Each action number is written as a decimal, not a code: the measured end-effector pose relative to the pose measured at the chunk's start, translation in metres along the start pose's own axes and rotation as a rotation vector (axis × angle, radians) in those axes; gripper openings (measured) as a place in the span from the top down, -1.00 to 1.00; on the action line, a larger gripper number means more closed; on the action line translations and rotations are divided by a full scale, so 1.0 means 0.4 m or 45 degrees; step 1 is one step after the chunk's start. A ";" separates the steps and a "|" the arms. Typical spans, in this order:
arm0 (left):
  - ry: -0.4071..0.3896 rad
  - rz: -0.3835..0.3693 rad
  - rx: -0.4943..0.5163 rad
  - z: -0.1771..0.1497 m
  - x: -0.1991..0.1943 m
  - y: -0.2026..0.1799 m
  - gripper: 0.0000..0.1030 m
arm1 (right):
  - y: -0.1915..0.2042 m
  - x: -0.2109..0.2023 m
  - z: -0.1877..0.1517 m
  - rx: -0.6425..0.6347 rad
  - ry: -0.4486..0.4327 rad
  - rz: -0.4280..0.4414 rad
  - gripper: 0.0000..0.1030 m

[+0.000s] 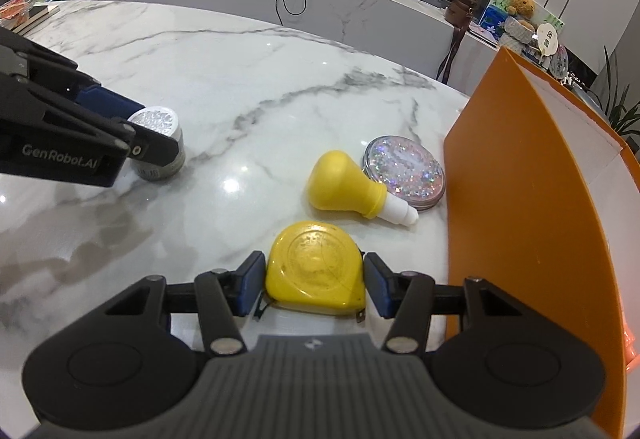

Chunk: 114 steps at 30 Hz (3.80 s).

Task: Organize rigid objects
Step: 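Grasp the white jar with the left tool while the right tool grasps the yellow tape measure, then carry the white jar and yellow tape measure with both tools over the orange box, then lower the jar and tape measure into the box and open both tools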

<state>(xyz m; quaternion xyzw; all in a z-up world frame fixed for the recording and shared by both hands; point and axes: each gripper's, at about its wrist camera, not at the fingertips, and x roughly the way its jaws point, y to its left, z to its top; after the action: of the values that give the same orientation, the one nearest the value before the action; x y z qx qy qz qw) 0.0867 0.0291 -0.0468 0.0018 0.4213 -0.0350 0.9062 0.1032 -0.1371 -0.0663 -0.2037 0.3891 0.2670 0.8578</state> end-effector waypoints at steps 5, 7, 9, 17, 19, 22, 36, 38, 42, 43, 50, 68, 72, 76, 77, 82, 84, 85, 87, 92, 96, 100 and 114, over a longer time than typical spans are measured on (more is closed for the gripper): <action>0.002 0.009 0.001 -0.006 0.008 -0.003 0.05 | 0.000 0.002 0.000 0.008 -0.005 0.001 -0.06; 0.008 0.013 0.001 -0.009 0.013 -0.003 0.05 | -0.004 0.002 0.000 0.020 -0.004 0.007 -0.06; 0.015 0.017 -0.004 -0.009 0.018 -0.004 0.05 | -0.009 0.003 -0.002 0.032 -0.003 0.014 -0.06; 0.027 0.009 -0.010 -0.009 0.022 -0.004 0.09 | -0.030 0.008 -0.004 0.095 0.006 0.065 -0.06; 0.029 0.003 0.002 -0.009 0.019 -0.010 0.09 | -0.029 0.008 -0.003 0.093 0.010 0.069 -0.06; 0.028 -0.002 0.019 -0.007 0.012 -0.019 0.10 | -0.031 0.006 -0.001 0.104 0.016 0.085 -0.05; -0.064 -0.034 -0.006 0.052 -0.090 -0.063 0.10 | -0.068 -0.084 0.035 0.141 -0.086 0.089 -0.05; -0.093 -0.042 -0.001 0.066 -0.111 -0.077 0.10 | -0.085 -0.116 0.046 0.155 -0.128 0.079 -0.05; -0.136 -0.059 0.019 0.085 -0.142 -0.110 0.10 | -0.124 -0.176 0.064 0.206 -0.207 0.070 -0.05; -0.141 -0.064 0.022 0.088 -0.147 -0.117 0.10 | -0.134 -0.192 0.067 0.219 -0.226 0.066 -0.05; -0.167 -0.084 0.066 0.113 -0.178 -0.156 0.10 | -0.217 -0.268 0.067 0.297 -0.319 0.031 -0.05; -0.168 -0.212 0.260 0.238 -0.188 -0.383 0.09 | -0.468 -0.323 -0.017 0.487 -0.308 -0.166 -0.05; -0.162 -0.219 0.317 0.272 -0.167 -0.444 0.09 | -0.521 -0.314 -0.046 0.497 -0.249 -0.206 -0.06; -0.163 -0.248 0.321 0.317 -0.143 -0.479 0.09 | -0.563 -0.297 -0.071 0.534 -0.210 -0.238 -0.05; -0.160 -0.254 0.321 0.331 -0.136 -0.486 0.10 | -0.571 -0.292 -0.076 0.542 -0.202 -0.242 -0.06; -0.121 -0.273 0.295 0.393 -0.081 -0.515 0.10 | -0.581 -0.262 -0.084 0.548 -0.173 -0.232 -0.05; -0.101 -0.272 0.277 0.411 -0.050 -0.530 0.10 | -0.576 -0.248 -0.077 0.537 -0.171 -0.226 -0.05; -0.094 -0.266 0.270 0.417 -0.034 -0.536 0.10 | -0.576 -0.238 -0.074 0.536 -0.173 -0.228 -0.05; -0.079 -0.239 0.260 0.431 0.004 -0.551 0.10 | -0.582 -0.219 -0.068 0.551 -0.168 -0.237 -0.05; -0.007 -0.213 0.236 0.461 0.084 -0.567 0.10 | -0.606 -0.176 -0.047 0.601 -0.152 -0.258 -0.05; 0.037 -0.185 0.233 0.471 0.136 -0.555 0.10 | -0.619 -0.145 -0.031 0.645 -0.122 -0.265 -0.05; 0.077 -0.177 0.228 0.474 0.178 -0.535 0.10 | -0.635 -0.119 -0.014 0.672 -0.104 -0.281 -0.05; 0.162 -0.172 0.191 0.493 0.264 -0.514 0.10 | -0.645 -0.027 0.024 0.689 0.011 -0.339 -0.05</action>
<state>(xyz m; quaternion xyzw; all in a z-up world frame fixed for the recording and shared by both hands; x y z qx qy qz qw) 0.2916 -0.1888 0.0050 0.0435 0.4734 -0.1271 0.8705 0.2616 -0.3349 -0.0156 -0.0180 0.4197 0.0378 0.9067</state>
